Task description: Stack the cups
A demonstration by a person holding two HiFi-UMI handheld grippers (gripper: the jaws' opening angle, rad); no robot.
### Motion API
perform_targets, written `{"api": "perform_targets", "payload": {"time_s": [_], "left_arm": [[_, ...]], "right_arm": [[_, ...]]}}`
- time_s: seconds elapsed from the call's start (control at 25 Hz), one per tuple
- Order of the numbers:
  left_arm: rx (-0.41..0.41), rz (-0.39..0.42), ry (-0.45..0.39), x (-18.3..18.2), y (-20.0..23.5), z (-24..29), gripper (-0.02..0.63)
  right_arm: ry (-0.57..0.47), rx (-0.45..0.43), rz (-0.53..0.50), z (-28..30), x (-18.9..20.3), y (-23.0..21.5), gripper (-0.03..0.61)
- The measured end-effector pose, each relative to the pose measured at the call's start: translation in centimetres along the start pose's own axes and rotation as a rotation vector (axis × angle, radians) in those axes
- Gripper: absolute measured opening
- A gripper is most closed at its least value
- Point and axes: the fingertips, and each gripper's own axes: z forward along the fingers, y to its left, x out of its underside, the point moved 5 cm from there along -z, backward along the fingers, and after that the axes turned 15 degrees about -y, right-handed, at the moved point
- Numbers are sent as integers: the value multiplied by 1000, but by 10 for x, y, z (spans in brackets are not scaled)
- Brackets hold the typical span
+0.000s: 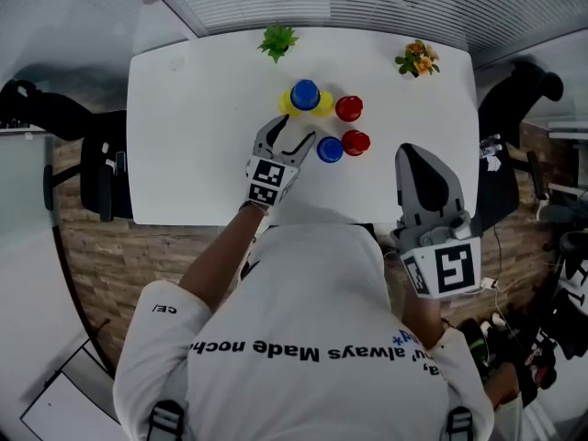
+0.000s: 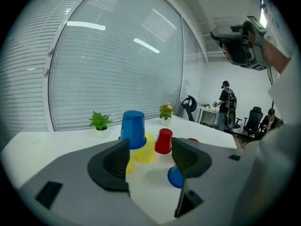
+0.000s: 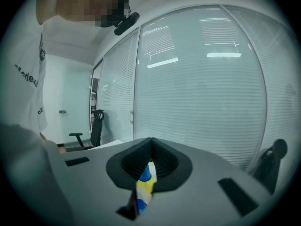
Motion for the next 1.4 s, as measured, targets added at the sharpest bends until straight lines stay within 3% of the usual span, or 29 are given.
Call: {"api": "perform_targets", "payload": {"time_s": [0.44, 0.68, 1.0, 1.12, 1.4], "left_arm": [[112, -27, 13, 27, -49, -11, 288], [180, -4, 64, 53, -74, 0, 296], [149, 50, 93, 77, -79, 18, 295], [142, 62, 88, 75, -80, 19, 244], [112, 61, 62, 52, -79, 8, 239]], "right_arm": [[11, 1, 2, -10, 1, 4, 8], [21, 15, 1, -17, 2, 3, 8], [21, 40, -2, -28, -1, -3, 8], [20, 45, 1, -32, 0, -6, 8], [16, 23, 3, -33, 0, -9, 8]]}}
